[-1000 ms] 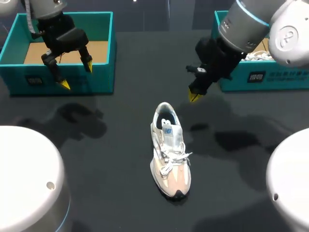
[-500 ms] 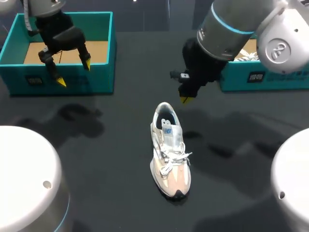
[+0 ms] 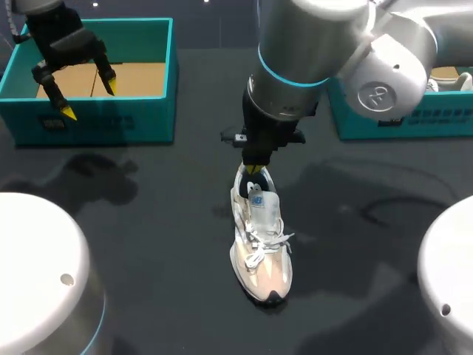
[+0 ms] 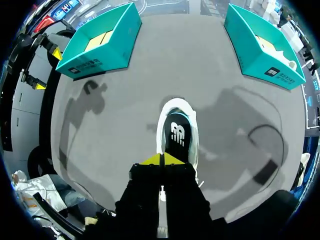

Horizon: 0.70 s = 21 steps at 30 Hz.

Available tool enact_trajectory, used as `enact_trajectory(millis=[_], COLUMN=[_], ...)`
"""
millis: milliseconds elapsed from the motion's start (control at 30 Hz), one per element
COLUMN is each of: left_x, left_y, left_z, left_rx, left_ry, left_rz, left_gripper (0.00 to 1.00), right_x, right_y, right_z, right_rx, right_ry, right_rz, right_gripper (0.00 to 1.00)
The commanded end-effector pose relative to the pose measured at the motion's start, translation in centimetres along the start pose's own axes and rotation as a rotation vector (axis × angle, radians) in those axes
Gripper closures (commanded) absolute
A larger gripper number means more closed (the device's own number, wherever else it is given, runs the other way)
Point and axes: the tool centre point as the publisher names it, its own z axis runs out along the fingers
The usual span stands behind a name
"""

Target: Take the shoe out of the shoebox, open the shoe tongue, remove and reinsert the insole, then place the shoe into the shoebox

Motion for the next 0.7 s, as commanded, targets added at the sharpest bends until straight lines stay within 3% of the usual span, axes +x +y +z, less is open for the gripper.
enact_trajectory(millis=[33, 300, 700], left_x=[0.0, 0.0, 0.0], left_y=[-0.1, -0.1, -0.1], left_z=[0.0, 0.0, 0.0], left_rx=[-0.004, -0.004, -0.004], left_ry=[0.003, 0.003, 0.003], left_rz=[0.000, 0.000, 0.000], left_gripper=[0.00, 0.00, 0.00], right_x=[0.3, 0.6, 0.5], right_y=[0.1, 1.2, 1.3], right_z=[0.0, 3.2, 3.2], right_rx=[0.000, -0.087, -0.110], right_ry=[-0.011, -0.193, -0.194], right_rz=[0.001, -0.104, -0.115], right_gripper=[1.00, 1.00, 1.00])
